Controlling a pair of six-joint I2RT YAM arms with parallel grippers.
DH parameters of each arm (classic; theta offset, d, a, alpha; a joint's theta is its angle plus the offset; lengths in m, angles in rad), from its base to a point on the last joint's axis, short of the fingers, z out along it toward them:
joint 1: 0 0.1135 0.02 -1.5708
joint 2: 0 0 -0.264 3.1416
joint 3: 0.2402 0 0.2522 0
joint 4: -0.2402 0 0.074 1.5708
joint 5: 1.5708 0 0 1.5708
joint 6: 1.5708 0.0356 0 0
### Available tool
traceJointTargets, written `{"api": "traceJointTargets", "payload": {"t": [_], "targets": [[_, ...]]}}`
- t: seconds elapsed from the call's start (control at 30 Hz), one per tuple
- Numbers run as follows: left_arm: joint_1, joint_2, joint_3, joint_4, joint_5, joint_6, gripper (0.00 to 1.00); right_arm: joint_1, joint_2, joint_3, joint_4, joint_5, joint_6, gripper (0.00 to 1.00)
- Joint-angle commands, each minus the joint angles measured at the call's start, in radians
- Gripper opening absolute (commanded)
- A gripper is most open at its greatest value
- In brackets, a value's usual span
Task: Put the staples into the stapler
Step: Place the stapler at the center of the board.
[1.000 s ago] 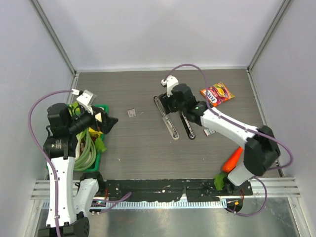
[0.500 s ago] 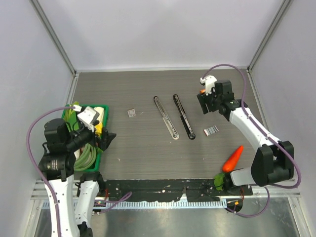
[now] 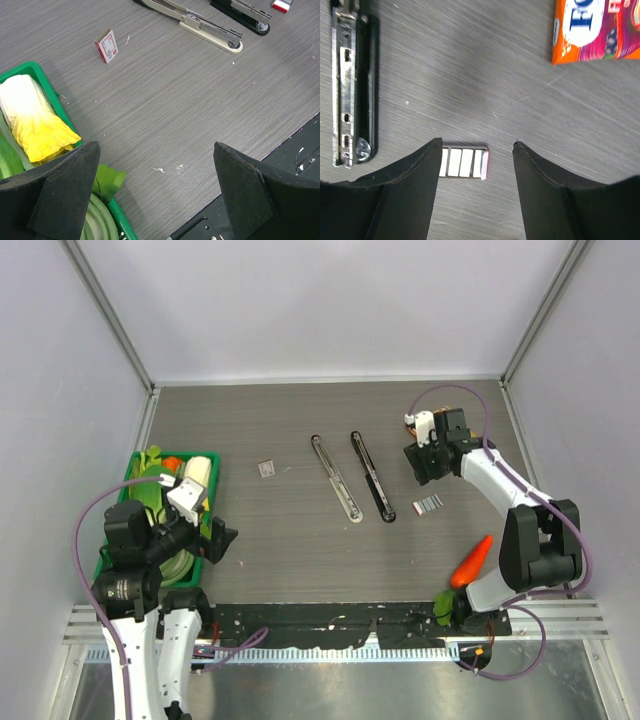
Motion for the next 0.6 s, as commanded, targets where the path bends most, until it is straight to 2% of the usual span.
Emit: {"api": "traceJointTargets", "payload": {"t": [0.0, 0.2, 0.37, 0.57], "targets": [[0.008, -0.005, 0.0, 0.009, 0.015, 0.013, 1.0, -0.062, 0.035, 0.051, -0.08, -0.064, -0.052, 0.62], [0.006, 0.001, -0.007, 0.009, 0.023, 0.021, 1.0, -0.073, 0.118, 0.064, -0.108, -0.061, -0.08, 0.52], [0.008, 0.0, -0.008, 0.003, 0.02, 0.026, 1.0, -0.072, 0.201, 0.089, -0.136, -0.061, -0.078, 0.34], [0.008, 0.0, -0.01, 0.003, 0.023, 0.027, 1.0, -0.078, 0.203, 0.083, -0.145, -0.061, -0.067, 0.31]]}}
